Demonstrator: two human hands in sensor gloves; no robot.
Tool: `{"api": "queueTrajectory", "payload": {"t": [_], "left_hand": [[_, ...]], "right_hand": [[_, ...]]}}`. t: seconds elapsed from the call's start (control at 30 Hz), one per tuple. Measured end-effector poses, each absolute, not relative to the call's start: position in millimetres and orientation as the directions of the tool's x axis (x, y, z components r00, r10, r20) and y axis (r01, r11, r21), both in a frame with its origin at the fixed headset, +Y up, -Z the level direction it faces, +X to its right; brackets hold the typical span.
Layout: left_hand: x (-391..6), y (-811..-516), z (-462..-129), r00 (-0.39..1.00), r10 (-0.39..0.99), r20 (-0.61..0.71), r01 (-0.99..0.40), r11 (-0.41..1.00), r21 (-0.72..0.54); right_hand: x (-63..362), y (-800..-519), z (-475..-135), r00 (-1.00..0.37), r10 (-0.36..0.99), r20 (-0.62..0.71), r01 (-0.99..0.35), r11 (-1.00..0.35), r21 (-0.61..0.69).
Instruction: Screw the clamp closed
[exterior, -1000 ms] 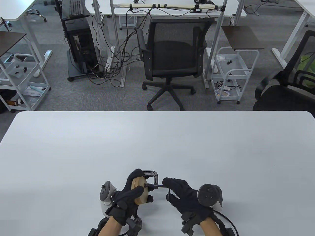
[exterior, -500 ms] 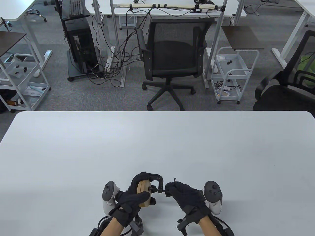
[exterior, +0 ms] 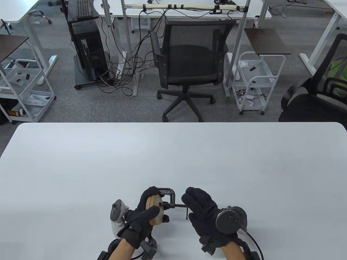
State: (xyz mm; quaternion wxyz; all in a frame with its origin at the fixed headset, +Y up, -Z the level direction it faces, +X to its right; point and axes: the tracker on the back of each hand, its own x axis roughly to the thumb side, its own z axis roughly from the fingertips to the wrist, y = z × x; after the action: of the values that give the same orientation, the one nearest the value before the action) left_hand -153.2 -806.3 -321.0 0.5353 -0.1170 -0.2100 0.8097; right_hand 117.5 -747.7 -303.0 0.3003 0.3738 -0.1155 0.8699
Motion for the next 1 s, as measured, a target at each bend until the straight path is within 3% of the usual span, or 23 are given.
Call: {"api": "queueTrajectory", "payload": {"t": [0.1, 0.17, 0.23, 0.37, 0.57, 1.0], "left_hand": [[-152.0, -806.5, -320.3, -0.447, 0.895, 0.005, -0.790, -0.392, -0.472], [-149.5, -805.8, -319.1, -0.467, 0.884, -0.007, -0.774, -0.412, -0.481], [-148.8, -805.3, -318.8, -0.445, 0.896, 0.004, -0.784, -0.387, -0.484], [-148.9, -806.2, -319.4, -0.418, 0.908, 0.011, -0.800, -0.362, -0.478], [-145.3, -804.2, -318.4, -0.357, 0.933, 0.037, -0.817, -0.293, -0.496], [-142.6, -801.8, -317.1, -0.306, 0.949, 0.077, -0.838, -0.231, -0.494]], "right_hand": [[109.4, -749.4, -298.4, -0.642, 0.200, 0.740, -0.429, -0.894, -0.131], [105.7, -750.2, -295.9, -0.652, 0.120, 0.748, -0.420, -0.879, -0.225], [105.8, -748.4, -295.2, -0.641, 0.125, 0.757, -0.441, -0.868, -0.230], [110.4, -750.1, -298.2, -0.572, 0.330, 0.751, -0.587, -0.804, -0.094], [119.5, -759.9, -309.6, -0.318, 0.726, 0.609, -0.839, -0.515, 0.176], [123.9, -778.4, -317.7, -0.049, 0.958, 0.282, -0.958, -0.125, 0.259]]}}
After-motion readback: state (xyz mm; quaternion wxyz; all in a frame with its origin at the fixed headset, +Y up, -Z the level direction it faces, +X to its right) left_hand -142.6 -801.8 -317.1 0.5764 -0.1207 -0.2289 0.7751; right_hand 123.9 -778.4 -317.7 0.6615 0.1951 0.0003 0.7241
